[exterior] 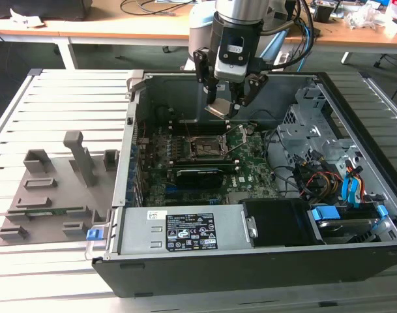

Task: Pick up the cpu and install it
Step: 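Place the cpu into insertion slot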

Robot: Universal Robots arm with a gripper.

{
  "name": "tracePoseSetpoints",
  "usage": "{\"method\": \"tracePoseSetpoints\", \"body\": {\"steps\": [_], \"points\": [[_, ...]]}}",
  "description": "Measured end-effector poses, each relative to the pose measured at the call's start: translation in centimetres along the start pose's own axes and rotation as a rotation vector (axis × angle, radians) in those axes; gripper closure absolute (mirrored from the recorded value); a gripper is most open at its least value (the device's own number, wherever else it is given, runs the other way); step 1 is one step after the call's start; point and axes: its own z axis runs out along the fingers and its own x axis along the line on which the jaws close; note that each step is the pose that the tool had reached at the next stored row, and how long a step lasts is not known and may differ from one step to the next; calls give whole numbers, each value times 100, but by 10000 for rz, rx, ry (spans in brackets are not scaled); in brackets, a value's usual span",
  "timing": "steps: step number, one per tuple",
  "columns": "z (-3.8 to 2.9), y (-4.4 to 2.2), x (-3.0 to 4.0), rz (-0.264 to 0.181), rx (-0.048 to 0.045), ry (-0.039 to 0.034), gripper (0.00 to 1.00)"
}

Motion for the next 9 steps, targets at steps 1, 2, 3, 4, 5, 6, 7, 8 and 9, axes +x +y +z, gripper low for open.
{"method": "tracePoseSetpoints", "body": {"steps": [1, 2, 3, 4, 5, 6, 7, 8, 9], "points": [[0, 0, 0, 79, -2, 0, 45], [1, 0, 0, 161, -3, 1, 45], [1, 0, 0, 243, -4, 1, 45], [1, 0, 0, 355, -6, 2, 45], [2, 0, 0, 481, -9, 3, 45], [2, 0, 0, 607, -11, 4, 45], [2, 0, 0, 675, -12, 4, 45], [2, 0, 0, 724, -13, 5, 45], [2, 0, 0, 822, -14, 5, 45]]}}
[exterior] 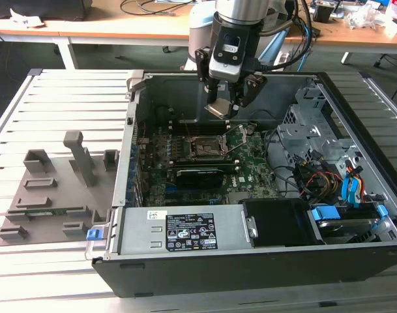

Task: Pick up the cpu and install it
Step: 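Place the cpu into insertion slot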

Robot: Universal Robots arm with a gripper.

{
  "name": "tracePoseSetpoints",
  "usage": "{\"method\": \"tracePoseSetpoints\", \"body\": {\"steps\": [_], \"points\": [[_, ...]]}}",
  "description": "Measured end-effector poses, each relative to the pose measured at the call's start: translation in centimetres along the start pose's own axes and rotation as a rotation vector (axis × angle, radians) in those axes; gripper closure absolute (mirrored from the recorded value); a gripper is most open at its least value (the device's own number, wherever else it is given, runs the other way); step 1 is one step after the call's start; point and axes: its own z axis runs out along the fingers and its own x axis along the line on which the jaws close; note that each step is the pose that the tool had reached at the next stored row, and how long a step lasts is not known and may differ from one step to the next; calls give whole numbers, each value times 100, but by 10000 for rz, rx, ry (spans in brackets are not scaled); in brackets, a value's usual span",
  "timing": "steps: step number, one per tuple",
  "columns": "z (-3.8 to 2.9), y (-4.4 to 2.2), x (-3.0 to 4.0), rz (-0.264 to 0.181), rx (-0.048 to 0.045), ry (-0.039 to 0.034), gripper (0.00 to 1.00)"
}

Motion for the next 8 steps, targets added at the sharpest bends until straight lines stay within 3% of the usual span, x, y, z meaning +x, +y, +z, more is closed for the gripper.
{"method": "tracePoseSetpoints", "body": {"steps": [7, 8], "points": [[1, 0, 0, 615, -9, 2, 45], [2, 0, 0, 905, -14, 4, 45]]}}
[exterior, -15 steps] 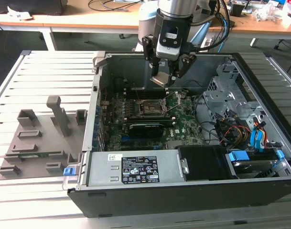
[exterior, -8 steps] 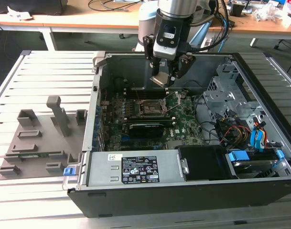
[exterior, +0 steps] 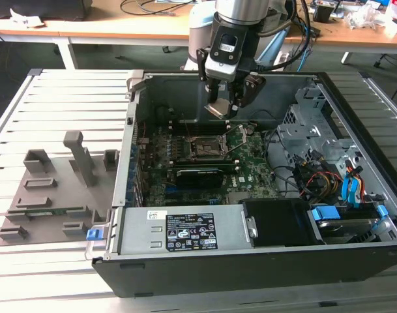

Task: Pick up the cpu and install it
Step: 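Place the cpu into insertion slot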

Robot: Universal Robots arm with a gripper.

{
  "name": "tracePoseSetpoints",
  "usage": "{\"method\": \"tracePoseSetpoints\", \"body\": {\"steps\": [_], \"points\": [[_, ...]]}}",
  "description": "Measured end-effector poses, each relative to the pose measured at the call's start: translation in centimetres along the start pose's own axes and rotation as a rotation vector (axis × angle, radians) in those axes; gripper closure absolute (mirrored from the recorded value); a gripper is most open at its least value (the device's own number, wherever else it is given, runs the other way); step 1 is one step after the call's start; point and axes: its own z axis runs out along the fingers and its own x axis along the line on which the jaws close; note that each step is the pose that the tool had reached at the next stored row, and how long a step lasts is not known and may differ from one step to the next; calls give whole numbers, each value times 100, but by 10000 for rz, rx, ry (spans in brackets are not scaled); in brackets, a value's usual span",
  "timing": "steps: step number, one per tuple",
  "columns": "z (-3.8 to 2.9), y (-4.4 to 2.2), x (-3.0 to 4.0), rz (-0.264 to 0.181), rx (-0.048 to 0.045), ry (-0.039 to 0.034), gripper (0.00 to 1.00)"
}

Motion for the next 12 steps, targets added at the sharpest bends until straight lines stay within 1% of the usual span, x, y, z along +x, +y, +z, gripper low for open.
{"method": "tracePoseSetpoints", "body": {"steps": [1, 3, 4, 7, 9, 12], "points": [[1, 0, 0, 454, -8, 4, 45], [1, 0, 0, 764, -14, 6, 45], [1, 0, 0, 849, -16, 8, 45], [2, 0, 0, 1285, -26, 15, 45], [3, 0, 0, 1412, -30, 17, 45], [4, 0, 0, 1761, -38, 24, 45]]}}
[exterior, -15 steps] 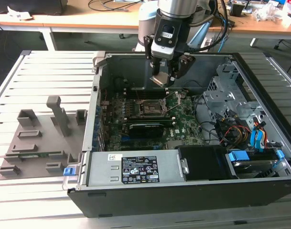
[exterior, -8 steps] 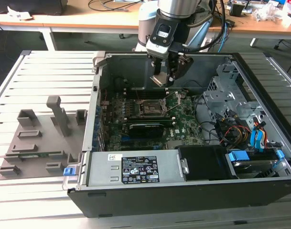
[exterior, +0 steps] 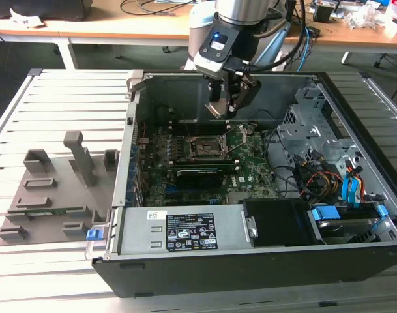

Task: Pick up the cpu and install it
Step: 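Place the cpu into insertion slot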

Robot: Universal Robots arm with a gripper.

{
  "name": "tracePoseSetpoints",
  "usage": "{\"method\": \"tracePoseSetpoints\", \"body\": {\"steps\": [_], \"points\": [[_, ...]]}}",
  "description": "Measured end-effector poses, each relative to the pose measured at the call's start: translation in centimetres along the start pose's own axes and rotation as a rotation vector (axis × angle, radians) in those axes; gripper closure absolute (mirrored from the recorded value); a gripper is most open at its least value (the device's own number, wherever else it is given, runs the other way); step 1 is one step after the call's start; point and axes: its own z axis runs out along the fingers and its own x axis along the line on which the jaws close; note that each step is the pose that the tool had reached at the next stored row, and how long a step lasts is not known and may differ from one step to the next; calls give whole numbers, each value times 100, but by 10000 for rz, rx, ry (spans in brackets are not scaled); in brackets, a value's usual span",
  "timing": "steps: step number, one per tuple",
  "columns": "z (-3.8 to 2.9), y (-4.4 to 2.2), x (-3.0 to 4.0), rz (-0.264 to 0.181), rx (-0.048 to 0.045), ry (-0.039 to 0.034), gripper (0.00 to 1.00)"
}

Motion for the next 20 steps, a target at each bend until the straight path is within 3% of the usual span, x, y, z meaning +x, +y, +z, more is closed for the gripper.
{"method": "tracePoseSetpoints", "body": {"steps": [15, 20], "points": [[3, 0, 0, 925, -22, 16, 45], [4, 0, 0, 1461, -35, 25, 45]]}}
